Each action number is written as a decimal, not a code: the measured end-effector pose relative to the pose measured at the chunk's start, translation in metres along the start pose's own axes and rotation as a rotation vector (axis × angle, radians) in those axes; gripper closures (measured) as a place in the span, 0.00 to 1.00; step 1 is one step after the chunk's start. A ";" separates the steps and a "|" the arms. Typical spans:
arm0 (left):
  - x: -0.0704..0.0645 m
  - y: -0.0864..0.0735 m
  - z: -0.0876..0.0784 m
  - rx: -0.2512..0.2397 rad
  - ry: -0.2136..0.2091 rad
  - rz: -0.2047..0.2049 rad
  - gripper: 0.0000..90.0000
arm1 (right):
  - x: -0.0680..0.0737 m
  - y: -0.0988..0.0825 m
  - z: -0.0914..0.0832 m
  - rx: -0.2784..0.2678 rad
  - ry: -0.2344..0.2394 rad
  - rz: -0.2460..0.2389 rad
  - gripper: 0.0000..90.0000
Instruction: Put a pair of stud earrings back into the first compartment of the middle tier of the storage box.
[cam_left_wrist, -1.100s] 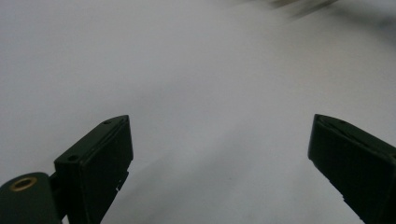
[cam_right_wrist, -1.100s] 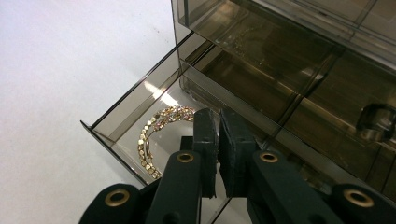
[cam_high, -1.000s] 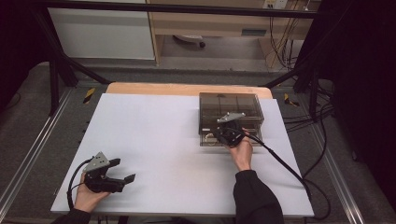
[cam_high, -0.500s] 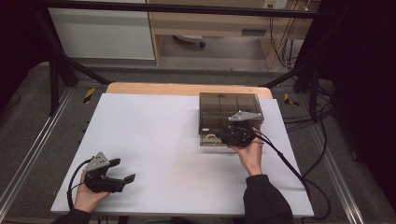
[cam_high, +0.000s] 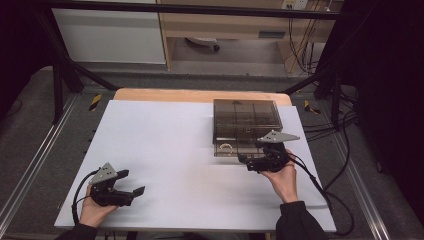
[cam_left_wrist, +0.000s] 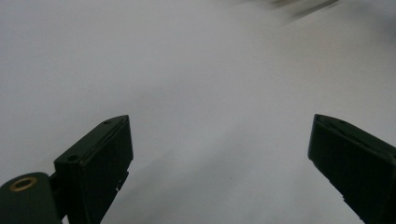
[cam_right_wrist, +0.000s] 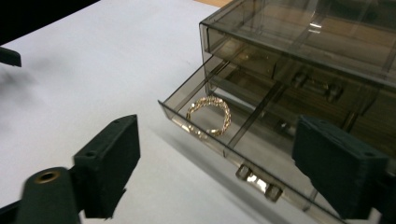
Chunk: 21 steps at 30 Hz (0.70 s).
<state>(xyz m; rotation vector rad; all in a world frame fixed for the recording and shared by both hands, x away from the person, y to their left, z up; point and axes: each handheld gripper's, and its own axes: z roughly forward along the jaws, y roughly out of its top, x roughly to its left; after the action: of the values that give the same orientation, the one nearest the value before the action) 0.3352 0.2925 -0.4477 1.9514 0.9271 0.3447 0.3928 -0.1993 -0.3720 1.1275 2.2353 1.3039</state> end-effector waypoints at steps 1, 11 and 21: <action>0.000 0.000 0.000 0.000 0.000 0.000 0.07 | 0.000 -0.003 -0.002 -0.003 0.001 0.000 0.13; 0.000 0.000 0.000 0.004 0.003 0.002 0.07 | 0.000 -0.037 -0.013 -0.007 0.011 0.008 0.01; -0.001 0.000 0.001 0.008 0.001 0.004 0.07 | -0.008 -0.069 -0.019 0.011 0.027 0.036 0.01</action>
<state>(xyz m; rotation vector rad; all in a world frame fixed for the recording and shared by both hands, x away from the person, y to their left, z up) 0.3353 0.2913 -0.4485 1.9604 0.9267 0.3451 0.3542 -0.2351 -0.4207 1.1657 2.2541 1.3302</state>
